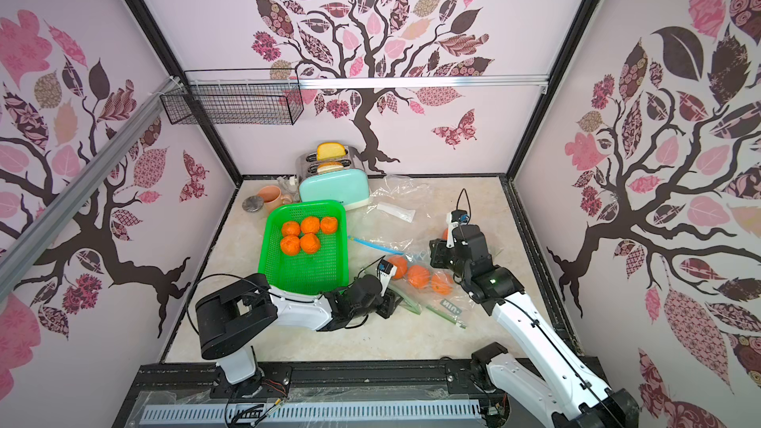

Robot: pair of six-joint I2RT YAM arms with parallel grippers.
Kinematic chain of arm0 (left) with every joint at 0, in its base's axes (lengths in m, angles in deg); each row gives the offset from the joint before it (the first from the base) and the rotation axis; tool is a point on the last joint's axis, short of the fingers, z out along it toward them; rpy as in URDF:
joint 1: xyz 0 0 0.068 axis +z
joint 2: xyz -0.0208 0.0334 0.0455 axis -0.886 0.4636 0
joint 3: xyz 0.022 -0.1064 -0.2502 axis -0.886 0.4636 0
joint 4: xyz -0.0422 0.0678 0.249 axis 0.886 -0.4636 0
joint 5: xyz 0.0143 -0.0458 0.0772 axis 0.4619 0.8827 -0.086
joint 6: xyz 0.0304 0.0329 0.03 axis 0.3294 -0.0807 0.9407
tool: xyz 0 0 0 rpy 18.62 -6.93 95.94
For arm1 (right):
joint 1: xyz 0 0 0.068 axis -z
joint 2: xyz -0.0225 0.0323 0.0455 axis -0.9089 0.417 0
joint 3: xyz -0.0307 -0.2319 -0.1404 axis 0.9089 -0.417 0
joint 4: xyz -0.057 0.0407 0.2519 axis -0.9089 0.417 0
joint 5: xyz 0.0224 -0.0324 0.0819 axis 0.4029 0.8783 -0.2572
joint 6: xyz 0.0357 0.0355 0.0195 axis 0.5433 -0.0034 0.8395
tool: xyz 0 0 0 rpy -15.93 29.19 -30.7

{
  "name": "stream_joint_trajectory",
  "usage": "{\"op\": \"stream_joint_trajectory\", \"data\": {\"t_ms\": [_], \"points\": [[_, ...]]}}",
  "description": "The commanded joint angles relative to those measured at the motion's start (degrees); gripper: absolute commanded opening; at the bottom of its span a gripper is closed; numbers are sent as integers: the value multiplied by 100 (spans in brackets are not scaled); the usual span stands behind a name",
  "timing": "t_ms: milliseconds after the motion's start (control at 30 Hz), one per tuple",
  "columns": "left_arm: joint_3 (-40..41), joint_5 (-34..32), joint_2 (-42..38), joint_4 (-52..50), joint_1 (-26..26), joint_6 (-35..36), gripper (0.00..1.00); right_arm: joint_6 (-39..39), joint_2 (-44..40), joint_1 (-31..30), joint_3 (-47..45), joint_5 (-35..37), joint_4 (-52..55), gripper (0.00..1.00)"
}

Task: Open the zip-top bag and take out the orange
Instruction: Adjust the zipper food storage bag at the center of the board.

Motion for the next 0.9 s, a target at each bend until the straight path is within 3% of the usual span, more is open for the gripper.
{"op": "stream_joint_trajectory", "data": {"t_ms": [0, 133, 267, 433, 500, 633, 767, 867], "points": [[-120, -33, 116, 185, 29, 64, 41, -99, 417, -225, -203, -240, 689, 28], [-136, -22, 161, 202, 30, 65, 41, -136, 1016, -213, -360, -105, 271, 28], [-85, 31, 161, 305, 30, 61, 43, -125, 1749, -106, -85, 613, -42, 23], [-112, 46, 161, 315, 39, 47, 53, 230, 2671, 16, 41, 726, -558, 16], [-103, 118, 128, 314, 42, 94, 57, 276, 2927, 19, 49, 608, -698, 16], [-41, 181, 49, 351, 55, 217, 70, -20, 3524, 22, 118, -275, -720, 17], [-34, 206, -18, 312, 121, 358, 75, -272, 3859, 11, 26, -1076, -811, 17], [2, 262, -77, 309, 216, 391, 78, -399, 3880, 11, -117, -1249, -856, 17]]}}
